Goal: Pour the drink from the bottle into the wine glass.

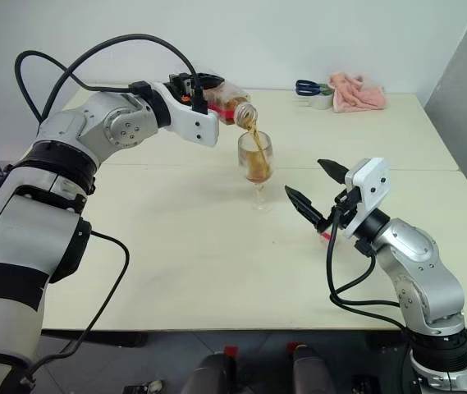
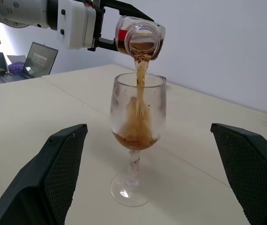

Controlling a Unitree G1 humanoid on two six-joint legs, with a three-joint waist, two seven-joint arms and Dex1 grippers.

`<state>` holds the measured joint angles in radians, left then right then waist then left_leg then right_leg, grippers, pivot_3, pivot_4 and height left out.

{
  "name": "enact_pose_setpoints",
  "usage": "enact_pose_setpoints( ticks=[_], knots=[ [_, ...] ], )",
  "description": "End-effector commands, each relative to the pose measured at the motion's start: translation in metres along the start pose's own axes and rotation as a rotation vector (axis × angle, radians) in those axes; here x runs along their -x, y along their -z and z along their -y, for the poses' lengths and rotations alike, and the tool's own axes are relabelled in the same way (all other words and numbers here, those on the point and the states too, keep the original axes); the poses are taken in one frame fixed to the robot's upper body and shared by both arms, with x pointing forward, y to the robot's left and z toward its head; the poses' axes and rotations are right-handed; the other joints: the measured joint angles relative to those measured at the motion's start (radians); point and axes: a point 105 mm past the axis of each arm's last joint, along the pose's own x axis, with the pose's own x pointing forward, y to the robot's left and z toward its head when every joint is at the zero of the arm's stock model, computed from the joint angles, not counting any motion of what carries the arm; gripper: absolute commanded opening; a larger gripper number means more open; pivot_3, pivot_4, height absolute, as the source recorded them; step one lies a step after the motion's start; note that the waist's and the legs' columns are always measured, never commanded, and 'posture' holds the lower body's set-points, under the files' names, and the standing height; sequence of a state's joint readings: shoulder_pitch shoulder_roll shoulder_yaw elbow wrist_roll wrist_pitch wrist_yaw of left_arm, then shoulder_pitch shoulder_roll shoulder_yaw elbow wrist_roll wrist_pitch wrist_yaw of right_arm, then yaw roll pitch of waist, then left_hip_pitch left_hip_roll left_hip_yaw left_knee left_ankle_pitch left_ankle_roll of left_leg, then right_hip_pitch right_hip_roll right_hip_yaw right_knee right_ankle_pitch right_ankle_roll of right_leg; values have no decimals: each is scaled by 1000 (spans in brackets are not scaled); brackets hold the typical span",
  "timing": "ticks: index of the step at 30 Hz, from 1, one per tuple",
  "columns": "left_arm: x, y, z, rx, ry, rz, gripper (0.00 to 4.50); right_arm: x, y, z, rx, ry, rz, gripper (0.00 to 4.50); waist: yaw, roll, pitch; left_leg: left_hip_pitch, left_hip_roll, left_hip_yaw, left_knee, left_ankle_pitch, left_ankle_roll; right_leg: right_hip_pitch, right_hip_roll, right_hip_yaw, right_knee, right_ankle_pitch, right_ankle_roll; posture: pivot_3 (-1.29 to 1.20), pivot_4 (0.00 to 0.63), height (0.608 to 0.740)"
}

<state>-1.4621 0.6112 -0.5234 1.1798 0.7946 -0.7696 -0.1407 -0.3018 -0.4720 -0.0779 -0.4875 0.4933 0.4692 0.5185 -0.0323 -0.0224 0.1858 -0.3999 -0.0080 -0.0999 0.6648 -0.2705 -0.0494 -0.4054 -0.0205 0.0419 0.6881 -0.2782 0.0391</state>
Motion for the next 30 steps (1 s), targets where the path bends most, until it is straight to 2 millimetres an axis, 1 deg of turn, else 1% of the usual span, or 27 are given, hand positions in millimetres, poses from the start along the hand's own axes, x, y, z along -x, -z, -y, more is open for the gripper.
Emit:
enact_pose_setpoints(
  ticks=[1,24,30],
  knots=[
    [3,3,-23,-34,-63,-9,1738,-1,-13,-1,30,-6,41,4500,0,0,0,0,0,0,0,0,0,0,0,0,0,0,0,0,150,740],
    [3,4,-24,-42,-69,-16,1738,1,-12,-2,31,-16,36,4500,0,0,0,0,0,0,0,0,0,0,0,0,1,0,0,0,150,740],
    [2,2,-24,25,-90,-4,1738,0,-14,-3,35,-21,38,4500,0,0,0,0,0,1,0,0,0,0,0,0,1,0,0,0,150,740]
  ],
)
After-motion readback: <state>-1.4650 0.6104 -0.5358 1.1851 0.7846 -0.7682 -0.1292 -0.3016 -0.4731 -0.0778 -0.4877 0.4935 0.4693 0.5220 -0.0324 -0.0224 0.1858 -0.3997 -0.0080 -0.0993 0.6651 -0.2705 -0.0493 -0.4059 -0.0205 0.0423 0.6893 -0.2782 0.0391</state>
